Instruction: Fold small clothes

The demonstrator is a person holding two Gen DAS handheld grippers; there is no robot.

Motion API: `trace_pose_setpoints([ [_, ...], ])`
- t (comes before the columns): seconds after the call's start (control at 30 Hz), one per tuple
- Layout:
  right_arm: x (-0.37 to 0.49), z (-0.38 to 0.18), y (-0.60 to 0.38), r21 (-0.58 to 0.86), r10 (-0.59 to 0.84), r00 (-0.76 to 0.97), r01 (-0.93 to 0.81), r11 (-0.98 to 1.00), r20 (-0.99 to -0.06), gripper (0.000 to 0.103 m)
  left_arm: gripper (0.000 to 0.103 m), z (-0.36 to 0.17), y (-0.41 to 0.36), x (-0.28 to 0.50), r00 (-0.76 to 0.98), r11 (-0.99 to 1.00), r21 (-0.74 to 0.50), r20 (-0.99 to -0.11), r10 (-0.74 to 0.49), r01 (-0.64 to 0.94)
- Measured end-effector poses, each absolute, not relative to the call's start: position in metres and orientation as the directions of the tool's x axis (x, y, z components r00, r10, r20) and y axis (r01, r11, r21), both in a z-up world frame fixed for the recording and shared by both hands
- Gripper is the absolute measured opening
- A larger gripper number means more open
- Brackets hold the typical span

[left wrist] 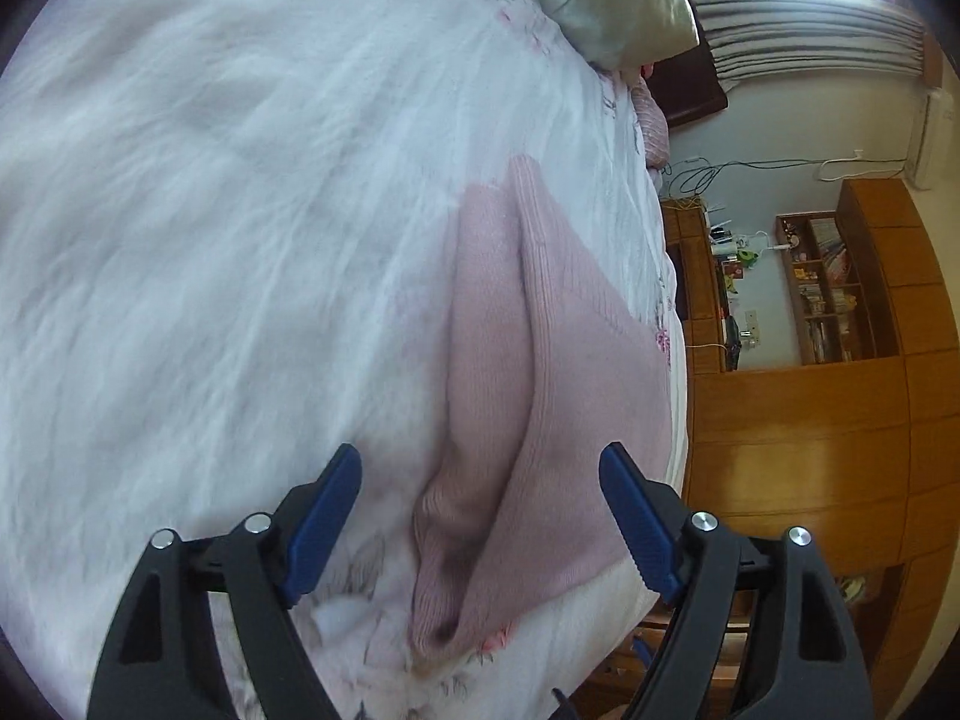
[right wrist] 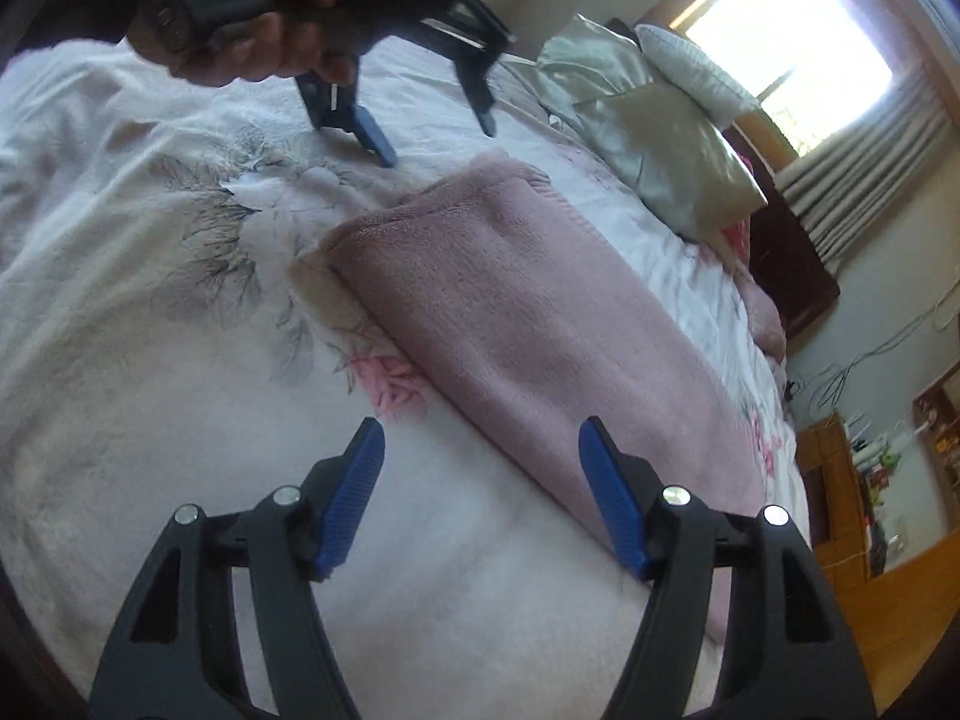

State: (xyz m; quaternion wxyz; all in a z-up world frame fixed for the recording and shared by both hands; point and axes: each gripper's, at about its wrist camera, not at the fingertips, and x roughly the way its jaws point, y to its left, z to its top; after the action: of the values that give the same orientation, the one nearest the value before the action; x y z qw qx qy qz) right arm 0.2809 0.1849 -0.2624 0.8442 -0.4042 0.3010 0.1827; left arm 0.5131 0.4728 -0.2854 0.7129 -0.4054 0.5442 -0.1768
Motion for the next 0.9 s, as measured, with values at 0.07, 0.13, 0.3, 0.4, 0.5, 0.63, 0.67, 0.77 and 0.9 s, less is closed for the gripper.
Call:
trace_pose_setpoints([
  [0.07,0.290,-0.274,0.195,-0.614,0.054,0.773,-0.542,0.574,-0.632,0.067,0.082,-0.293,0.469,0.532,0.344,0.595,-0.783,-0.618,-0.707,-0.183],
  [0.13,0.301,-0.284,0.201,-0.633,0.045,0.784,-0.532,0.562,-0.619,0.066,0.082,-0.297,0.460,0.547,0.336,0.578,-0.801,-0.594,-0.731,-0.156],
  [0.3,0.318,-0.300,0.214,-0.667,0.037,0.802,-0.519,0.534,-0.596,0.066,0.082,-0.304,0.425,0.579,0.256,0.607,-0.791,-0.605,-0.754,-0.081],
  [0.4,0.326,-0.303,0.229,-0.692,0.032,0.819,-0.505,0.516,-0.573,0.066,0.082,-0.307,0.420,0.589,0.237,0.602,-0.794,-0.601,-0.763,-0.077],
  [0.5,0.333,-0.305,0.242,-0.706,0.031,0.829,-0.495,0.506,-0.559,0.066,0.082,-0.310,0.423,0.593,0.219,0.578,-0.811,-0.582,-0.783,-0.089],
  [0.63,0.335,-0.311,0.264,-0.700,0.035,0.839,-0.475,0.533,-0.542,0.066,0.071,-0.314,0.427,0.594,0.203,0.595,-0.796,-0.604,-0.771,-0.109],
  [0.67,0.338,-0.312,0.267,-0.696,0.035,0.840,-0.471,0.542,-0.541,0.066,0.056,-0.317,0.428,0.594,0.190,0.611,-0.782,-0.623,-0.759,-0.127],
  [0.77,0.345,-0.313,0.272,-0.676,0.028,0.841,-0.454,0.580,-0.541,0.062,0.043,-0.322,0.438,0.592,0.166,0.594,-0.790,-0.613,-0.773,-0.153],
  [0.9,0.360,-0.310,0.271,-0.614,0.021,0.808,-0.464,0.638,-0.589,0.031,0.040,-0.319,0.438,0.589,0.165,0.601,-0.783,-0.621,-0.766,-0.160],
])
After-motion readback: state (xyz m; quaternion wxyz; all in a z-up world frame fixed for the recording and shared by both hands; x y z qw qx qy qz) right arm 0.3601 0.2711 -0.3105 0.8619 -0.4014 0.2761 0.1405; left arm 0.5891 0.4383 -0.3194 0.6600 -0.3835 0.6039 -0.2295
